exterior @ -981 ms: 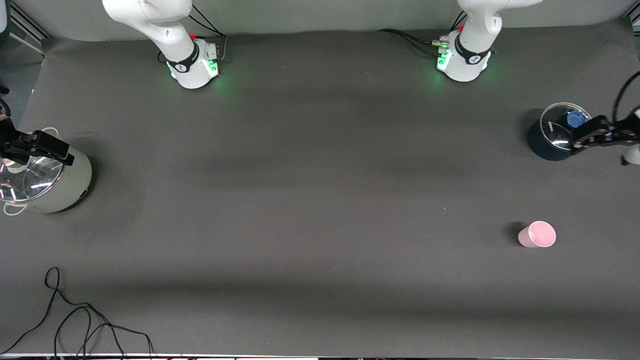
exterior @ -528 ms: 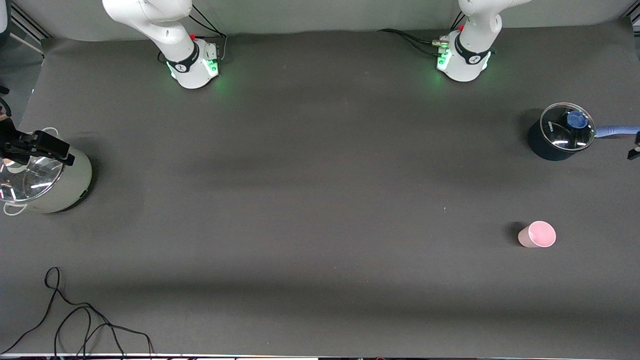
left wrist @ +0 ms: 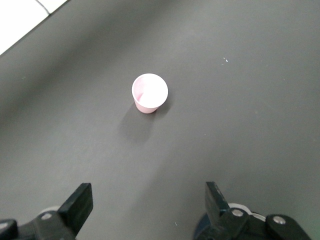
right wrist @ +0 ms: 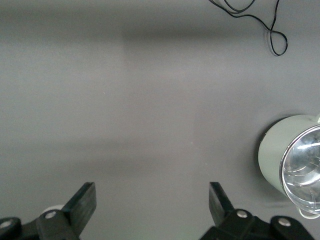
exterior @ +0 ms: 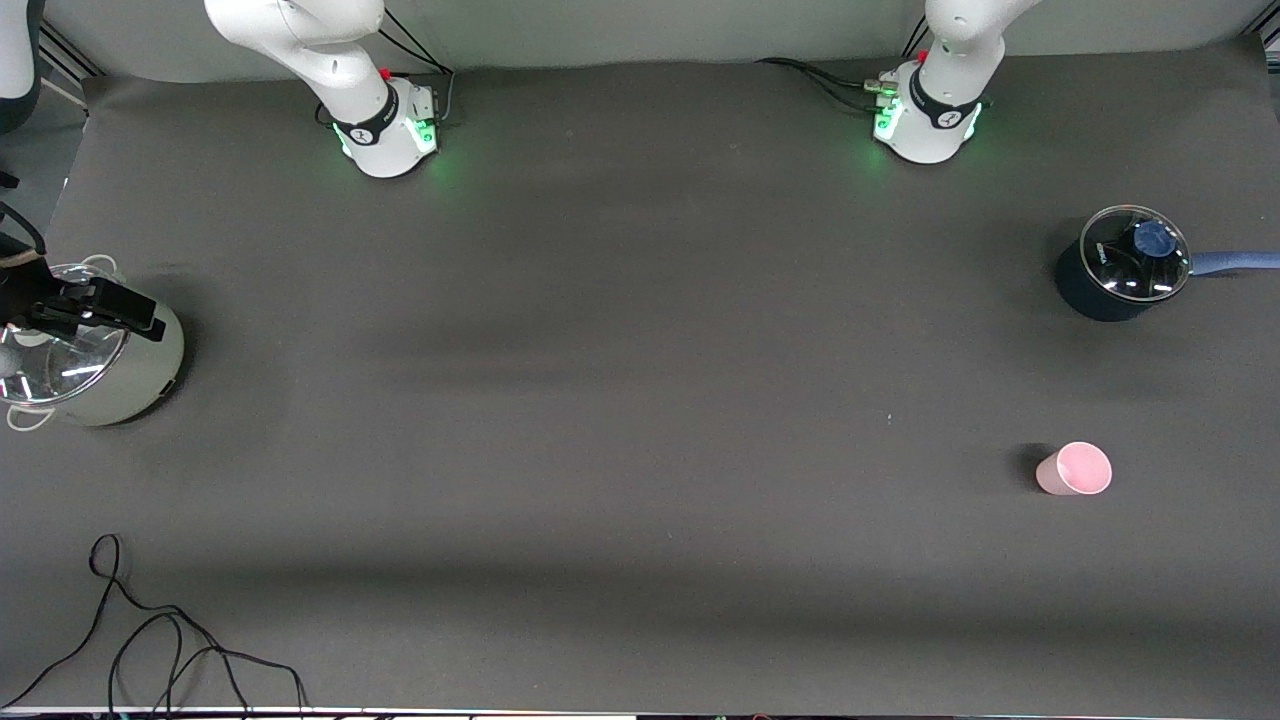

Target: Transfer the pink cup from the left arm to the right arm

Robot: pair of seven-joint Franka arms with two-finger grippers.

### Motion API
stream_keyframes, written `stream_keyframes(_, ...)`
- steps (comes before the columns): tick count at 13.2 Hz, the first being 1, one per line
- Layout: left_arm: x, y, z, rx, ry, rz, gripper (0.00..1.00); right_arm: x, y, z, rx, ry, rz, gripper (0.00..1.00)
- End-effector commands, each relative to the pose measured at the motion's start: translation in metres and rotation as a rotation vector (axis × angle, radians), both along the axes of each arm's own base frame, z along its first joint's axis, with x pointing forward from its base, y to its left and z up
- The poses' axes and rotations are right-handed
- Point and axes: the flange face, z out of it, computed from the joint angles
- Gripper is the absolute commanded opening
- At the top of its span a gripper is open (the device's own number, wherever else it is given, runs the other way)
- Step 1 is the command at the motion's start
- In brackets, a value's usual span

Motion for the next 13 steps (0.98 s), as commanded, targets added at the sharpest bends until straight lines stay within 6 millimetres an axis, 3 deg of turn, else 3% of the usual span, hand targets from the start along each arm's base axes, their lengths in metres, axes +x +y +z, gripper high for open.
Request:
stream_keyframes(1, 0.026, 0.021, -0.061, -0.087, -0.061, -0.087, 1.0, -0.002, -0.005, 0.007, 0.016, -0.004, 0.01, 1.0)
stream_keyframes(5, 0.055, 0.027, -0.142, -0.216, -0.184, -0.187, 1.0, -0.002, -0.006, 0.007, 0.016, -0.004, 0.01, 1.0)
stream_keyframes(8, 0.056, 0.027, -0.193, -0.318, -0.27, -0.203, 1.0, -0.002, -0.007, 0.007, 0.016, -0.006, 0.007, 1.0)
stream_keyframes(11, 0.065, 0.028, -0.218, -0.346, -0.349, -0.214, 1.0, -0.002, -0.007, 0.007, 0.016, -0.004, 0.007, 1.0)
stream_keyframes(13, 0.073, 0.015, -0.242, -0.406, -0.39, -0.217, 1.0, -0.002, -0.007, 0.007, 0.016, -0.004, 0.007, 1.0)
